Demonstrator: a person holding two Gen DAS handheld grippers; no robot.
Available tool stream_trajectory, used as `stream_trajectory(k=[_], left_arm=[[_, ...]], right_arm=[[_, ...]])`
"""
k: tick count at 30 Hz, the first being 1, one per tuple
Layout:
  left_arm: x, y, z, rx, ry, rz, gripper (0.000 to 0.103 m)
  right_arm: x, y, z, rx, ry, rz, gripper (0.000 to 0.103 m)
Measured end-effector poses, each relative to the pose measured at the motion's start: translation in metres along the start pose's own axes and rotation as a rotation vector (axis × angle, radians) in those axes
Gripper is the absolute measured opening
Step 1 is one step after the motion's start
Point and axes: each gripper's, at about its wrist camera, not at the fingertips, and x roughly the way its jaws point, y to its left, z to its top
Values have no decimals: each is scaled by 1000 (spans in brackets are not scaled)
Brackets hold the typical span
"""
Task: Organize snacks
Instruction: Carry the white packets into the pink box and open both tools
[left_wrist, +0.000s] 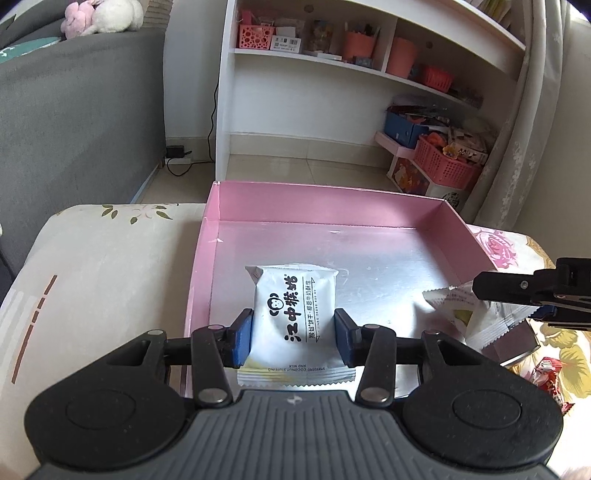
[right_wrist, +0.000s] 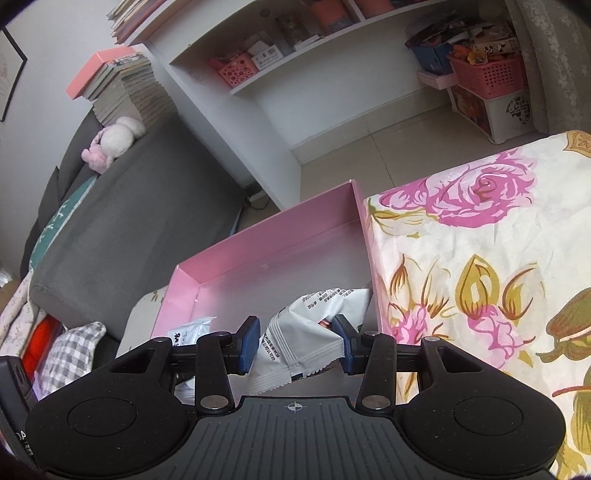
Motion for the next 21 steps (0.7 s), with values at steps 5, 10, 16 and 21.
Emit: stream_trajectory(k=[5, 10, 16, 21], left_arm=[[-2, -2, 2, 14, 2, 7, 65], [-17, -7, 1, 44, -4, 11, 81], [-38, -10, 2, 28, 6, 1, 97], [-51, -10, -2, 45, 28, 36, 100]], right_arm=[[-9, 1, 2, 11, -24, 15, 63], [-25, 10, 1, -11, -42, 3, 79], [-45, 24, -10, -47, -30, -43, 91], [-57, 35, -18, -73, 2, -67, 93]])
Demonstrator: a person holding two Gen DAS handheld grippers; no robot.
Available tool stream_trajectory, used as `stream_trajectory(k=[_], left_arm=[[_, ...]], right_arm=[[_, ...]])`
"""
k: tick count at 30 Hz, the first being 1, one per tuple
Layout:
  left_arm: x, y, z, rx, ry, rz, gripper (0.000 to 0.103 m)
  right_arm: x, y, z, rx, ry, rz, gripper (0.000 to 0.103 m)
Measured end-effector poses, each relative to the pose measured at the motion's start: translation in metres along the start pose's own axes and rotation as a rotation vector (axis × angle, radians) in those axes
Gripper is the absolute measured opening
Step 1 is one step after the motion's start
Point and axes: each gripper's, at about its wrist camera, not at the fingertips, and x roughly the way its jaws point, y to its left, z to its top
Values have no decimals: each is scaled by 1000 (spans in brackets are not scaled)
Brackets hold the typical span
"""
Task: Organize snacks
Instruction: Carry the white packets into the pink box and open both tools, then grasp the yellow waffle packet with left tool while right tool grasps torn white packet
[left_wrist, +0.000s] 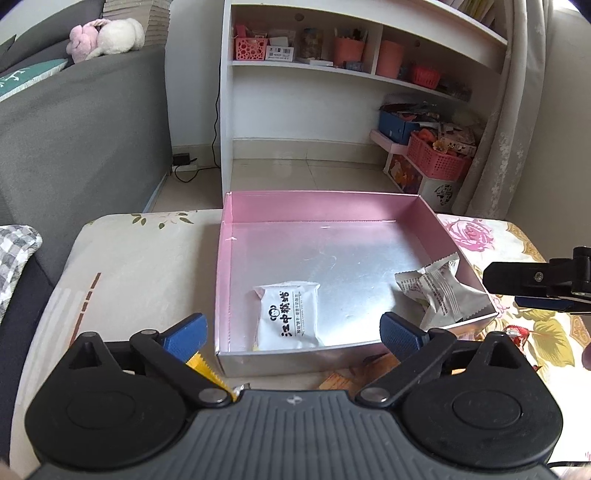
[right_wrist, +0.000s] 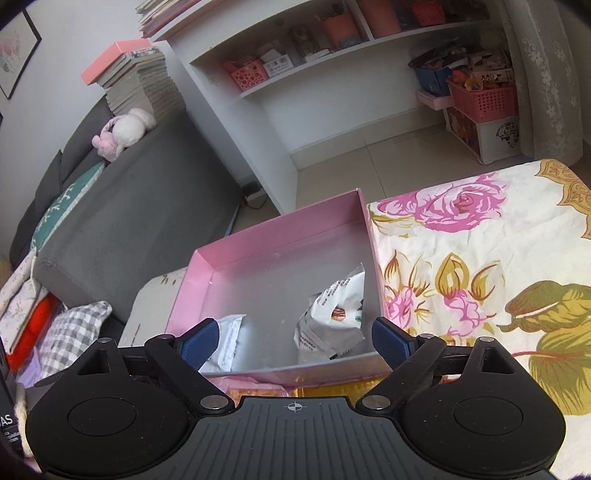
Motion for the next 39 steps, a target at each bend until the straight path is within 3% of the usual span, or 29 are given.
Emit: stream_trajectory(k=[4, 8, 17, 24, 32, 39], left_arm=[[-11, 6, -7, -23, 21, 23, 103], [-21, 13, -22, -47, 36, 1, 103], [-37, 20, -53, 79, 31, -91, 103], [-36, 32, -75, 138, 30, -189, 102], [-29, 28, -87, 197, 67, -256, 91], [-22, 24, -88, 210, 92, -252, 77]], right_arm=[[-10, 3, -8, 16, 26, 18, 95], [-20, 7, -22, -16, 39, 25, 96], [-22, 6, -62, -121, 113, 65, 97], [-27, 2, -84, -241, 114, 81, 97], [-24, 9, -97, -347, 120, 112, 97], [-15, 17, -96, -369, 113, 113, 96]])
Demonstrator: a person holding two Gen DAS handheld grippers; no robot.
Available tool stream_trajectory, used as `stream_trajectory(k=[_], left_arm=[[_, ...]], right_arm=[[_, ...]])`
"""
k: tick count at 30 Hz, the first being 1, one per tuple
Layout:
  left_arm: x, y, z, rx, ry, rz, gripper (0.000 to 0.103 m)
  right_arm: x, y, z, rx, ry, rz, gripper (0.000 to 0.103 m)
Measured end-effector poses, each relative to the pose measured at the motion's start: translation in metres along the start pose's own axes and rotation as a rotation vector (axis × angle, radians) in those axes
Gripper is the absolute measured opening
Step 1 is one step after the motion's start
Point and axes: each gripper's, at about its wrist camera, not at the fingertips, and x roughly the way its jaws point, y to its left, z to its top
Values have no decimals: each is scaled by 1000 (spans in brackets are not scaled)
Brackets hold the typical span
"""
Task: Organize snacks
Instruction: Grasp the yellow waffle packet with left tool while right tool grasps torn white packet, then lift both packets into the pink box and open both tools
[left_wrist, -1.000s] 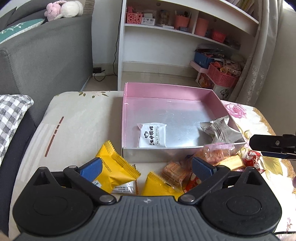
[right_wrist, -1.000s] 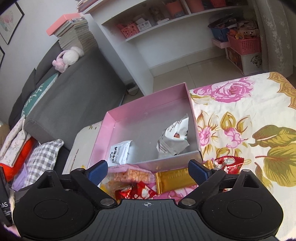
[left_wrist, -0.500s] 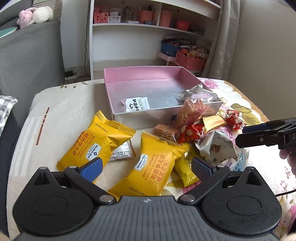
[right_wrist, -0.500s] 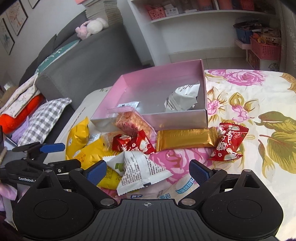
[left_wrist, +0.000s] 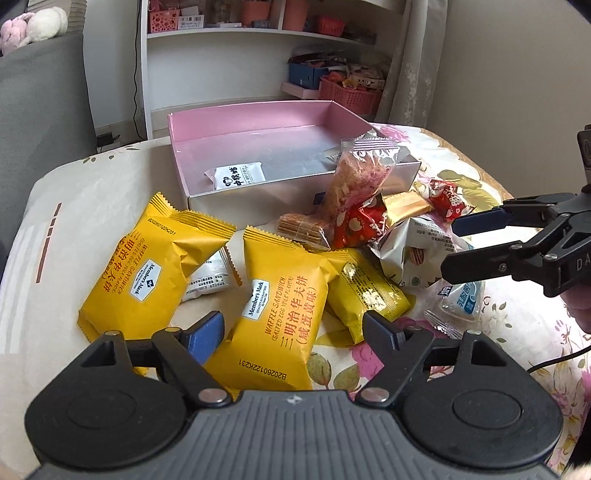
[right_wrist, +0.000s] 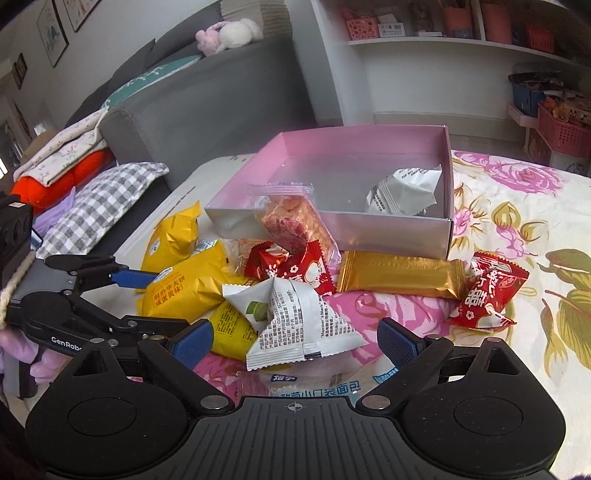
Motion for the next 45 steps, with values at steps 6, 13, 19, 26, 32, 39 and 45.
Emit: stream_trajectory(k=[6, 13, 19, 26, 32, 39, 45], left_arm=[[1, 3, 4, -22, 14, 5, 66], [-2, 7, 6, -45, 28, 19, 52], [0, 10, 8, -68, 44, 19, 46], [-3, 8, 12, -109, 44, 23, 38], [-8, 4, 16, -127, 42, 21, 34], [-9, 1, 19, -143, 58, 28, 34], [-5, 0, 19, -148, 73, 41, 33]], right_arm=[[10, 1, 2, 19, 18, -4, 92], [19, 5, 5, 17, 30, -37, 77], [20, 1, 6, 35, 38, -58, 60], [19, 0, 10, 71, 49, -51, 41], [12, -1, 16, 92, 54, -35, 28], [17, -2, 16, 96, 72, 7, 49], [31, 2, 14, 83, 85, -7, 65]])
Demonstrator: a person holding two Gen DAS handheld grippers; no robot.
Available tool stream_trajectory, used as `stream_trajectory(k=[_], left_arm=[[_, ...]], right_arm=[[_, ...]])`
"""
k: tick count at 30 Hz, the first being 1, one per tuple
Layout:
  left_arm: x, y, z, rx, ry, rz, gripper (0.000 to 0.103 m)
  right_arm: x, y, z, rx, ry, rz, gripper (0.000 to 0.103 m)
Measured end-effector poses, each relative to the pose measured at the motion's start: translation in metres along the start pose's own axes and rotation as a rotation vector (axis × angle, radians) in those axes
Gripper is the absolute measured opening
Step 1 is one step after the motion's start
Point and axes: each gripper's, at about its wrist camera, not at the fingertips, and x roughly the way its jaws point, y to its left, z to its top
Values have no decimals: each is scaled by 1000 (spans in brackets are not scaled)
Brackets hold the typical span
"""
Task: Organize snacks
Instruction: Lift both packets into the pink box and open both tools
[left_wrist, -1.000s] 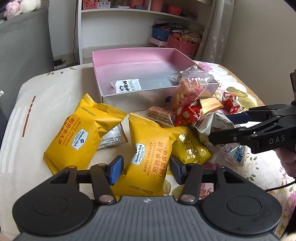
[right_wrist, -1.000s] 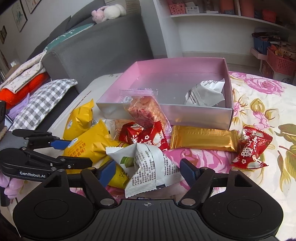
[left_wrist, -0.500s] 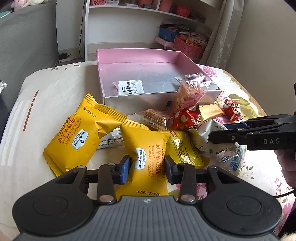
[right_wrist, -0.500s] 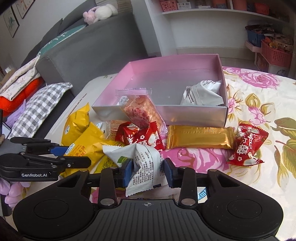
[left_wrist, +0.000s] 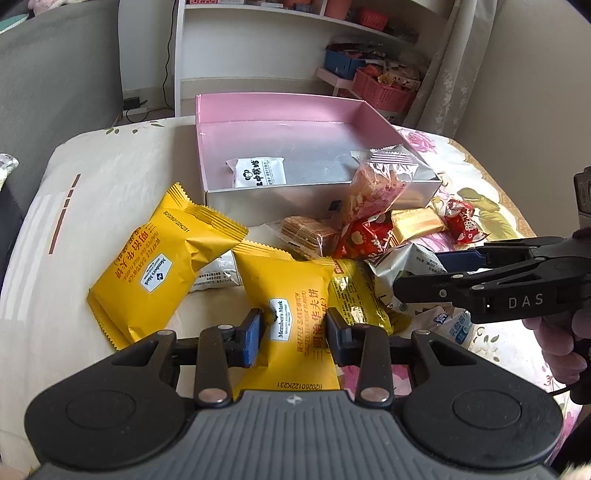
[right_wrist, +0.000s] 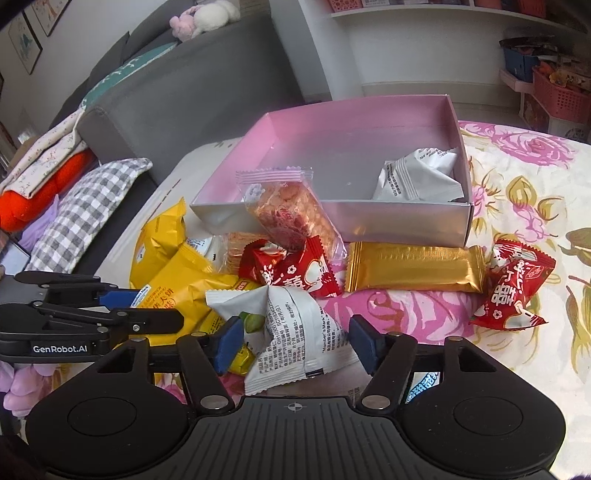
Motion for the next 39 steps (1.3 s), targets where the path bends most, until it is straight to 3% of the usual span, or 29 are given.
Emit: stream_trajectory(k=[4, 5, 7, 12, 20, 39], left_arm=[[1, 1, 0, -8, 6, 3, 33], [1, 1, -1, -12, 6, 4, 33], [1, 0, 0, -16, 6, 4, 33], [-4, 0, 0, -21, 1, -8, 32], [-13, -3, 2, -25, -7, -29, 31], [-38, -8, 21, -61, -110, -34, 31]], right_arm=[[9, 1, -2, 2, 15, 9, 59], [10, 2, -2, -3, 20, 16, 49], [8, 6, -2, -17, 14, 19, 41], [1, 7, -1, 2, 25, 15, 34], [-21, 5, 0, 30, 7, 30, 33], [-67, 12, 16, 94, -41, 81, 33]])
